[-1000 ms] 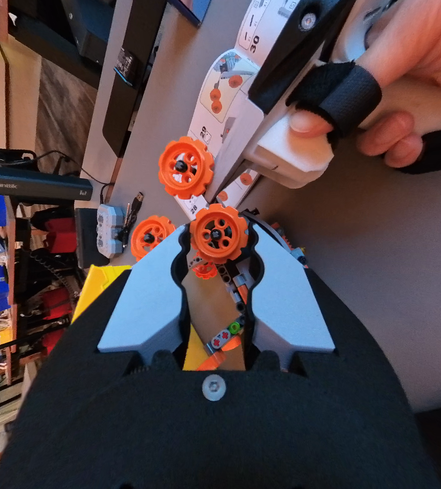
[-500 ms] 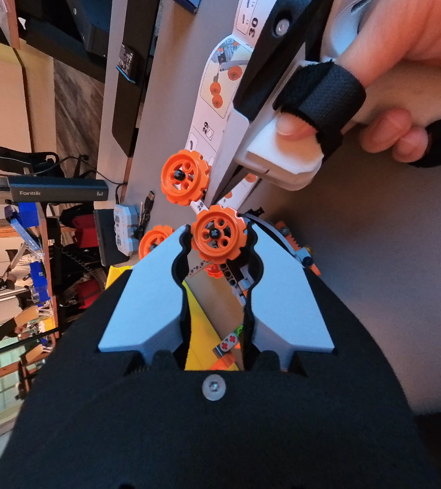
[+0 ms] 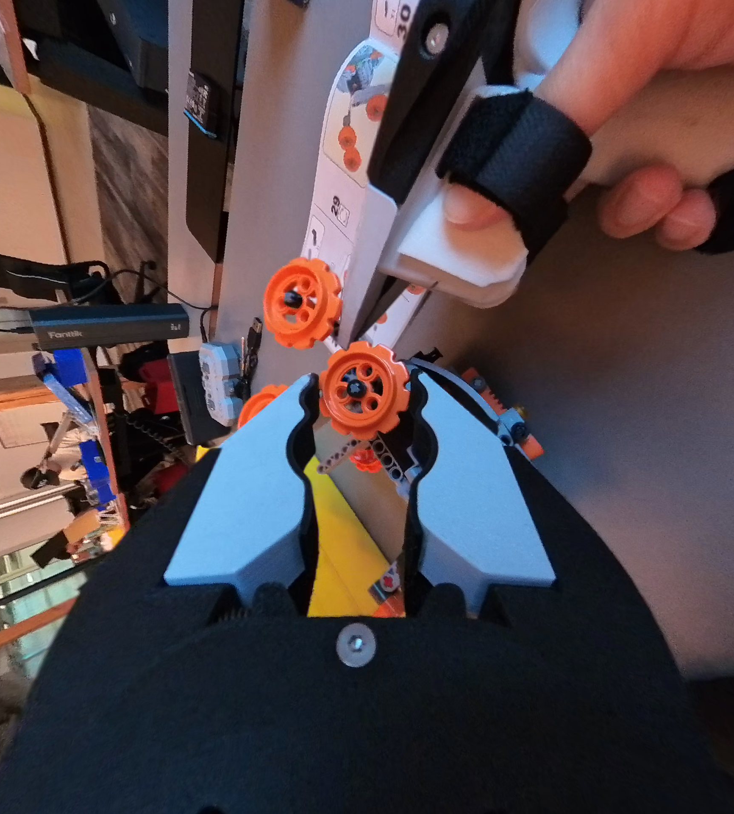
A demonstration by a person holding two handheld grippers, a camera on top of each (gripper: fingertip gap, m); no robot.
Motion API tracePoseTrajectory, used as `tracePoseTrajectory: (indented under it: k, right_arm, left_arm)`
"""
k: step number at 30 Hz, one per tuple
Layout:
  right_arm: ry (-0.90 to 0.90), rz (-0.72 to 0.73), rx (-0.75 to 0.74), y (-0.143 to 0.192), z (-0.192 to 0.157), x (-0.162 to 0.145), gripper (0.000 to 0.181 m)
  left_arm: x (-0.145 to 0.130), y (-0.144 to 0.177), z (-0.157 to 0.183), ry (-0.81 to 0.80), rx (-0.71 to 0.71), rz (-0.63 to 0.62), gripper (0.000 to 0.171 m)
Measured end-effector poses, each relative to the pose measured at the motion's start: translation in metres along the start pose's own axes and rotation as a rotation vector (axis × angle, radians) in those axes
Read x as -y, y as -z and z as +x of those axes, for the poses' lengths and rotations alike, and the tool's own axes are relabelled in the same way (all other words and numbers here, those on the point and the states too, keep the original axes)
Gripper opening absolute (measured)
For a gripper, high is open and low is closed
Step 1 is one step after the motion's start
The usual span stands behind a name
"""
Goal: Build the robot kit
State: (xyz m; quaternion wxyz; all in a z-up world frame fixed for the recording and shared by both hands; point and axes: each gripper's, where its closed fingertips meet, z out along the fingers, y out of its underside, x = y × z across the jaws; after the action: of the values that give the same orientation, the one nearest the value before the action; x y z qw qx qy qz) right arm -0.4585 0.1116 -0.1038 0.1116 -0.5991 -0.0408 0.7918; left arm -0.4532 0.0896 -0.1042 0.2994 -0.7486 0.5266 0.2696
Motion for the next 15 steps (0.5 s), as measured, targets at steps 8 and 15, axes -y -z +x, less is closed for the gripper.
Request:
tracePoseTrajectory:
  k: [8, 15]
  right_arm:
    - [0.002, -0.027, -0.012, -0.002, 0.001, 0.0, 0.009]
    - [0.111, -0.05, 0.053, -0.002, -0.018, -0.001, 0.029]
  left_arm:
    - [-0.003, -0.001, 0.001, -0.036, 0.006, -0.033, 0.04]
    - [0.001, 0.013, -0.013, 0.058, 0.022, 0.023, 0.039]
